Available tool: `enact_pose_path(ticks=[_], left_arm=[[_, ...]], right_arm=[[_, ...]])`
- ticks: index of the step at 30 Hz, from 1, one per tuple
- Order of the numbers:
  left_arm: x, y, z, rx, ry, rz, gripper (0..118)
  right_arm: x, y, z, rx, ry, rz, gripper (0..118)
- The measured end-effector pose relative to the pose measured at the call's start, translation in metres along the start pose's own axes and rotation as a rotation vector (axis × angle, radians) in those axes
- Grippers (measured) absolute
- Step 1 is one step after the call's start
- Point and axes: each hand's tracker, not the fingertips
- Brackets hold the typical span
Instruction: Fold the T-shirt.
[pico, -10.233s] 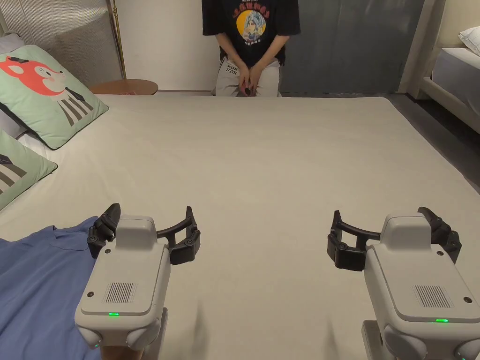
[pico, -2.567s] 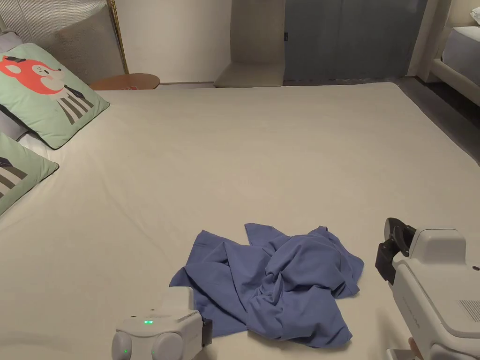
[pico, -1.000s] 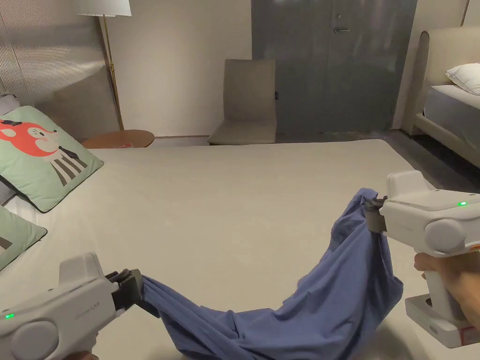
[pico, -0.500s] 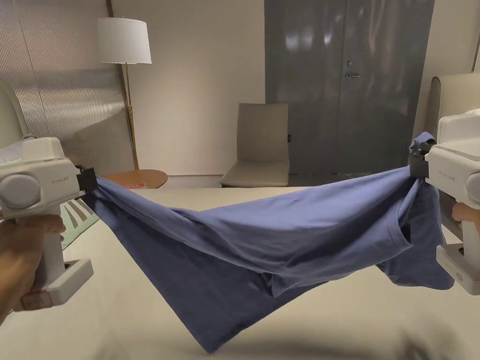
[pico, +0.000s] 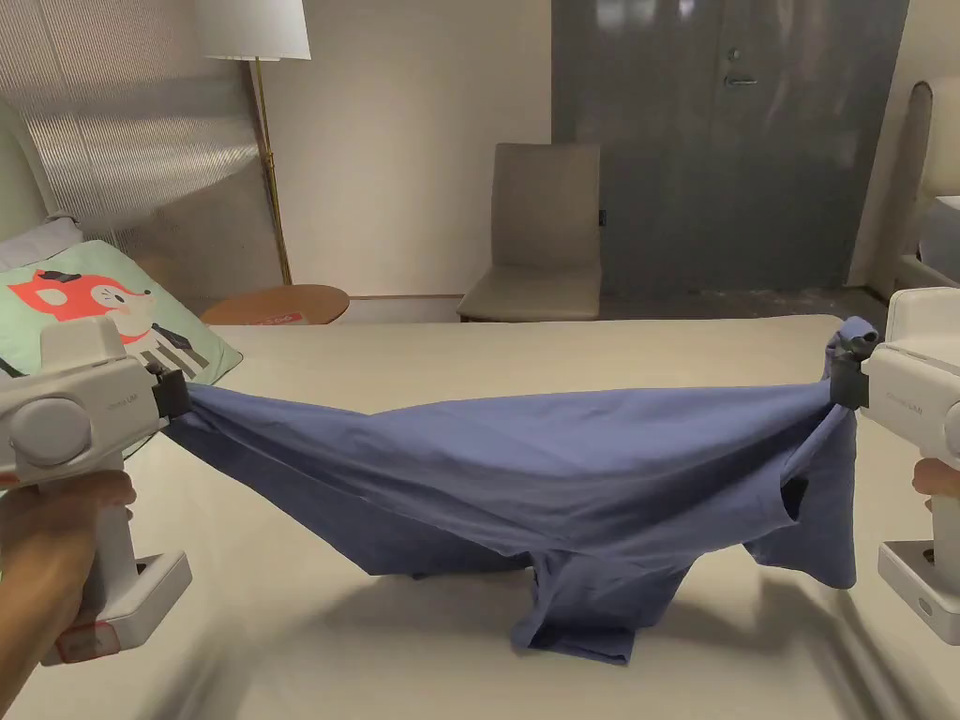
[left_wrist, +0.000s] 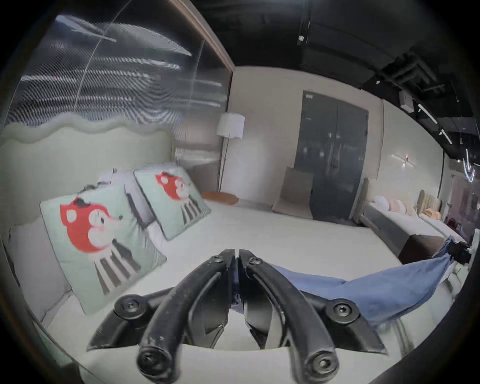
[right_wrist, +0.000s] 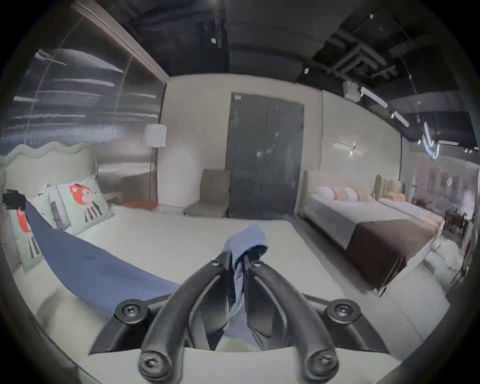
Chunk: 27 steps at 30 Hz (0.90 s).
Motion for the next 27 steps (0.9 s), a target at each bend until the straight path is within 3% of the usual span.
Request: enact_pose_path(ticks=[6,13,27], left_arm=[[-0.03,-0.107,0.011,-0.182,0.034,0.03,2],[-0.07,-0.213,0.049,-0.364,0.082,0.081,2],[-0.097,-0.273,0.147,-0.425,0.103,0.004,1]], right_arm=[[-0.005,-0.102,-0.008,-0.185,-0.004,0.007,8],[-0.002,-0.2,0.045,-0.337,-0.014,-0.001,8],[0.021,-0.265,0.157,-0.357,-0.012,-0.124,8]])
